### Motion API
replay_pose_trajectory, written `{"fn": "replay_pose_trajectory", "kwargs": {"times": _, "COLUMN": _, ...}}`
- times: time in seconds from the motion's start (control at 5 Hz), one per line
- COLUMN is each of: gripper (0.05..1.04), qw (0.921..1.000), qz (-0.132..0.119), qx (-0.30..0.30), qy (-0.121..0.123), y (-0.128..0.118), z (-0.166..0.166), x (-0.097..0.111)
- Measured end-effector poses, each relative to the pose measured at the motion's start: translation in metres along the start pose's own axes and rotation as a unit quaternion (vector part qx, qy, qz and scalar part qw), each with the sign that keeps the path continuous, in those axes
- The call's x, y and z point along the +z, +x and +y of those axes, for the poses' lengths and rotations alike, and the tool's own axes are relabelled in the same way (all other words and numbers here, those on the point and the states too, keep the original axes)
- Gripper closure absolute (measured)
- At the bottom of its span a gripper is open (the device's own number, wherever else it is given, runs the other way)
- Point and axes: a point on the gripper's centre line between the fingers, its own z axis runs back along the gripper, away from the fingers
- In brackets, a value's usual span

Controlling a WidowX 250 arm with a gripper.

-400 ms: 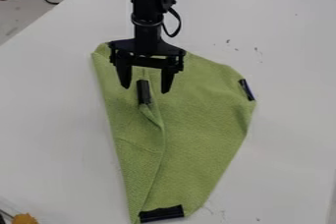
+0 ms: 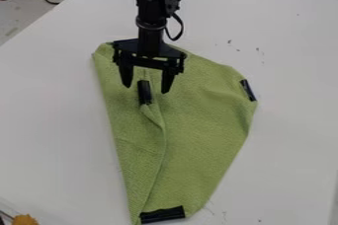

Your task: Fold the cloth from the left to the right

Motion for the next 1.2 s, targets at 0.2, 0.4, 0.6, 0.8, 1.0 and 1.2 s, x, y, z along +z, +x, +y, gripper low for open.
{"fn": "replay_pose_trajectory", "kwargs": {"times": 0.2, "gripper": 0.083, "qw": 0.9996, "qz": -0.009, "qx": -0.025, "qy": -0.006, "y": 0.033, "z": 0.006, "x": 0.003}}
{"fn": "replay_pose_trajectory", "kwargs": {"times": 0.4, "gripper": 0.083, "qw": 0.999, "qz": -0.026, "qx": -0.036, "qy": 0.0, "y": 0.063, "z": 0.025, "x": 0.006}}
{"fn": "replay_pose_trajectory", "kwargs": {"times": 0.6, "gripper": 0.083, "qw": 0.9975, "qz": -0.05, "qx": -0.05, "qy": 0.002, "y": 0.094, "z": 0.045, "x": 0.004}}
{"fn": "replay_pose_trajectory", "kwargs": {"times": 0.8, "gripper": 0.083, "qw": 0.9968, "qz": -0.066, "qx": -0.044, "qy": 0.011, "y": 0.114, "z": 0.075, "x": 0.003}}
{"fn": "replay_pose_trajectory", "kwargs": {"times": 1.0, "gripper": 0.083, "qw": 0.9971, "qz": -0.059, "qx": -0.048, "qy": 0.005, "y": 0.115, "z": 0.073, "x": -0.003}}
{"fn": "replay_pose_trajectory", "kwargs": {"times": 1.2, "gripper": 0.083, "qw": 0.9976, "qz": -0.045, "qx": -0.053, "qy": -0.01, "y": 0.112, "z": 0.067, "x": -0.015}}
